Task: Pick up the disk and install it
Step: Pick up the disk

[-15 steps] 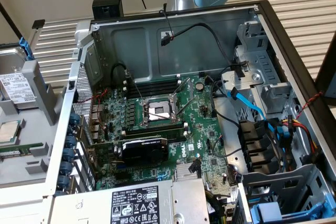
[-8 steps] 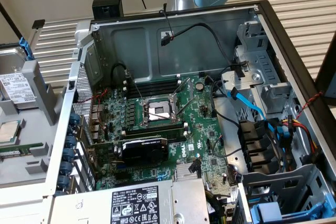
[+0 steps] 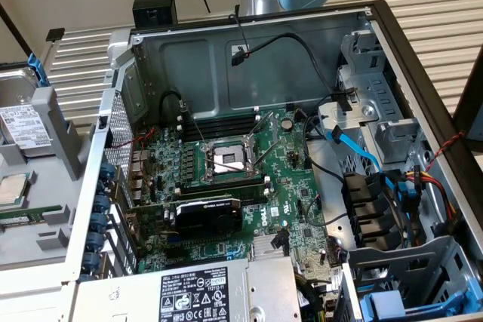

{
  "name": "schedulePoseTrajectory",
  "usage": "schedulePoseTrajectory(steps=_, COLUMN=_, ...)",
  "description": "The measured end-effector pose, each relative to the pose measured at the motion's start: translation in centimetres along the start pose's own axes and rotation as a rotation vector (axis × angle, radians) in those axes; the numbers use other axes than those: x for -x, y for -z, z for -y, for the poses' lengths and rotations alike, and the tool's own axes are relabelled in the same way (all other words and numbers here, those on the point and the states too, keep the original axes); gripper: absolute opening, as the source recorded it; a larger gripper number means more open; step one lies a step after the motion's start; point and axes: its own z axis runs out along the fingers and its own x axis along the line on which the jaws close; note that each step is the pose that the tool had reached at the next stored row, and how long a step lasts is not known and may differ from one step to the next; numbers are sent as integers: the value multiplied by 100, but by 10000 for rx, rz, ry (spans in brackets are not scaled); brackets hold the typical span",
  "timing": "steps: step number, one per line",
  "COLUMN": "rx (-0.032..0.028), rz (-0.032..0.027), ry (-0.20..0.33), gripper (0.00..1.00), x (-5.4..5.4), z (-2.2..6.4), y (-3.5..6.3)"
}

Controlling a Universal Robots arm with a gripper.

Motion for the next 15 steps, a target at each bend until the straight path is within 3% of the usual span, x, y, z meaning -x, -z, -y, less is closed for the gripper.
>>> schedulePoseTrajectory(steps=3, rx=-1, rz=-19, ry=555, gripper=59, x=0, z=0, y=-3)
schedulePoseTrajectory(steps=4, rx=-1, rz=-26, ry=736, gripper=66, x=0, z=1, y=-6)
schedulePoseTrajectory(steps=15, rx=-7, rz=-94, ry=2728, gripper=66, x=0, z=3, y=-71)
